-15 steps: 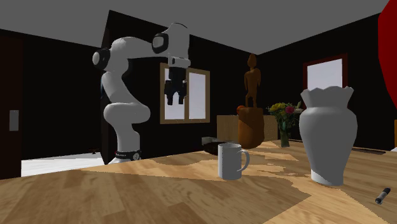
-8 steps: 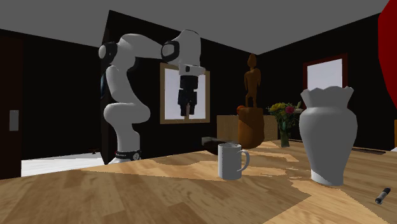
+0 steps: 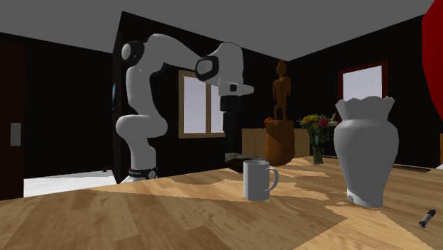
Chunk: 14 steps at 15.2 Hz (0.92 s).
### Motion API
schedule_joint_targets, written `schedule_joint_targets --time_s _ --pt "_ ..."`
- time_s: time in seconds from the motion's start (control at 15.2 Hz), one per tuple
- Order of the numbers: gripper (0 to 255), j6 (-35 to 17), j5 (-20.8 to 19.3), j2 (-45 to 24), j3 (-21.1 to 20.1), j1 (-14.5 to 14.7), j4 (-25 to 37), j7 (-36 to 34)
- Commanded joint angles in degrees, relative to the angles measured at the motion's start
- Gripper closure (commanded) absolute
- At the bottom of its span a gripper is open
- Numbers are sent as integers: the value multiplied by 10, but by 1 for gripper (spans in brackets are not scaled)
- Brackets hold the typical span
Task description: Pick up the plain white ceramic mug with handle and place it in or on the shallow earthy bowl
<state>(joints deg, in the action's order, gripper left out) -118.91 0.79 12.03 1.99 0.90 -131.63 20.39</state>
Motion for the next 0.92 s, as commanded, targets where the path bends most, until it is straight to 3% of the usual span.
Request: schedule_joint_targets --time_s 0.0,0.4,0.86 --pt "0 -31 -3 -39 1 2 19 15" --pt "0 -93 -8 -153 -1 5 99 51" --pt "0 -143 -6 -184 -2 5 80 52"
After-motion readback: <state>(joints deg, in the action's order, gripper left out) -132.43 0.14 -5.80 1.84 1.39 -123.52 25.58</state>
